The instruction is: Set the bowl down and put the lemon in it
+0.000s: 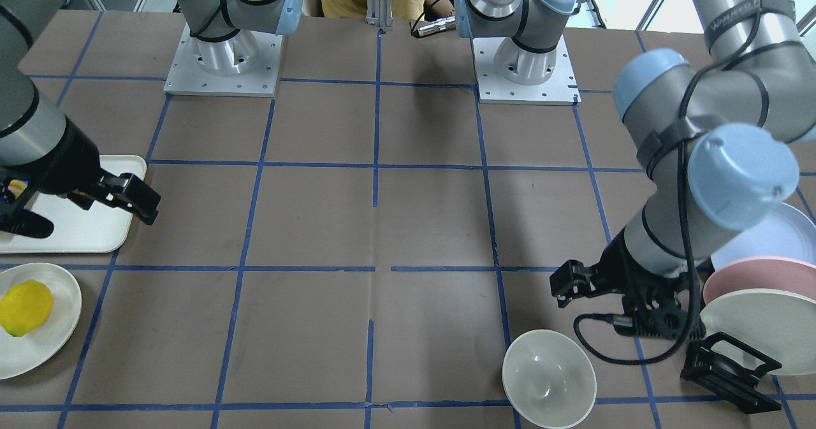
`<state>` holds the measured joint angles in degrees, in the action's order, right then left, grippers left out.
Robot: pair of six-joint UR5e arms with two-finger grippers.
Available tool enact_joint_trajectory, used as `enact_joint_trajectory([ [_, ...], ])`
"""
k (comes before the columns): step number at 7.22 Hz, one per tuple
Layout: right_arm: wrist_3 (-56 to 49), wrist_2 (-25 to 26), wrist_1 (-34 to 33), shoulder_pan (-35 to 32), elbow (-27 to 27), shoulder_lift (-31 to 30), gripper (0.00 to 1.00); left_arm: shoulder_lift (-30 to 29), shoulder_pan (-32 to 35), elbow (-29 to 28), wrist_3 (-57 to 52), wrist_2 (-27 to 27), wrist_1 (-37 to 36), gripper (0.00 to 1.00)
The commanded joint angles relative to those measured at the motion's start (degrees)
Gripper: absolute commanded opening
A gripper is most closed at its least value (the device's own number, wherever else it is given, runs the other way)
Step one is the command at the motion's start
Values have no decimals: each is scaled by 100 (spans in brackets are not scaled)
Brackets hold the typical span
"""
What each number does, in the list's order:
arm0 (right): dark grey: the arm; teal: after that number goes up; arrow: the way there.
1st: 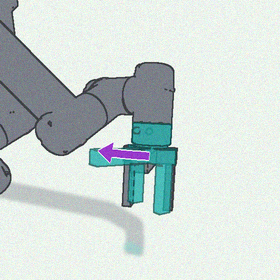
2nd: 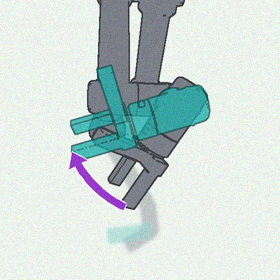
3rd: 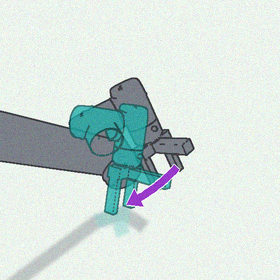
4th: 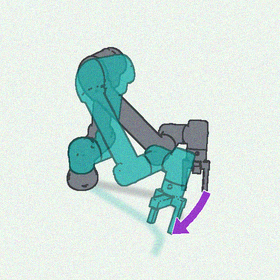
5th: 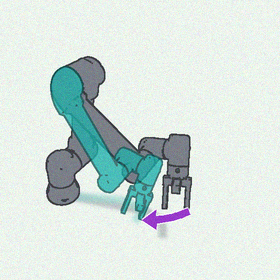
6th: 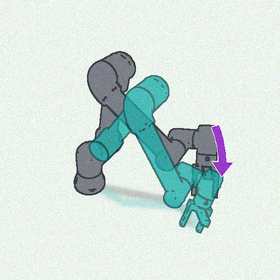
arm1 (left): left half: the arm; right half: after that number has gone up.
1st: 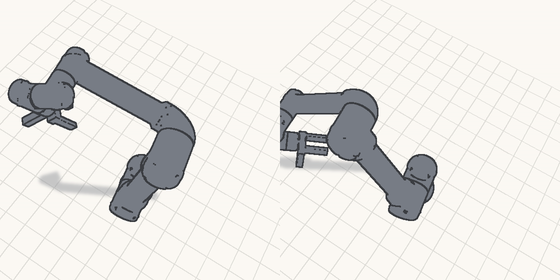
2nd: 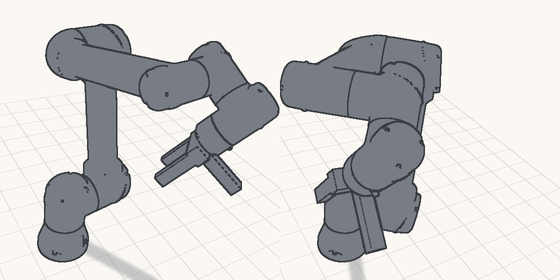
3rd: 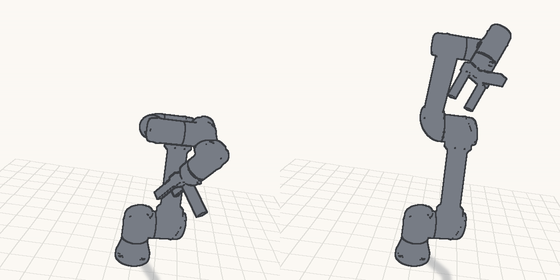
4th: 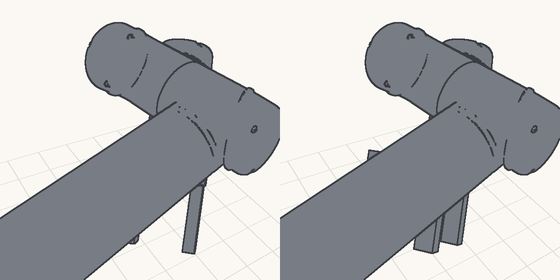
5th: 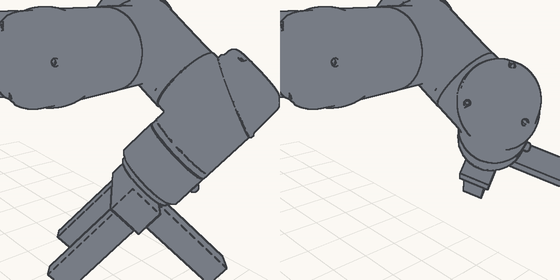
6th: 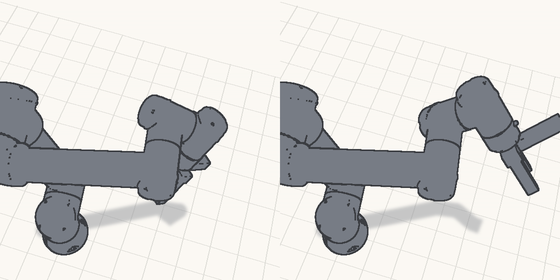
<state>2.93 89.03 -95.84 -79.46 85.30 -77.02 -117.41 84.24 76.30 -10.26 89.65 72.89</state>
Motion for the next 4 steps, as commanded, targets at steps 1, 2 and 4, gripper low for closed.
enact_joint_trajectory([
  [1,-335,44,-294,402,5,415,100,-869,-317,-317,-124,-200,-474,100],
  [2,-859,71,-521,779,5,582,100,-1081,-433,-291,-143,-576,-608,100],
  [4,-1793,71,-1126,1369,-4,994,100,-1398,-435,-308,-3,-598,-818,100],
])
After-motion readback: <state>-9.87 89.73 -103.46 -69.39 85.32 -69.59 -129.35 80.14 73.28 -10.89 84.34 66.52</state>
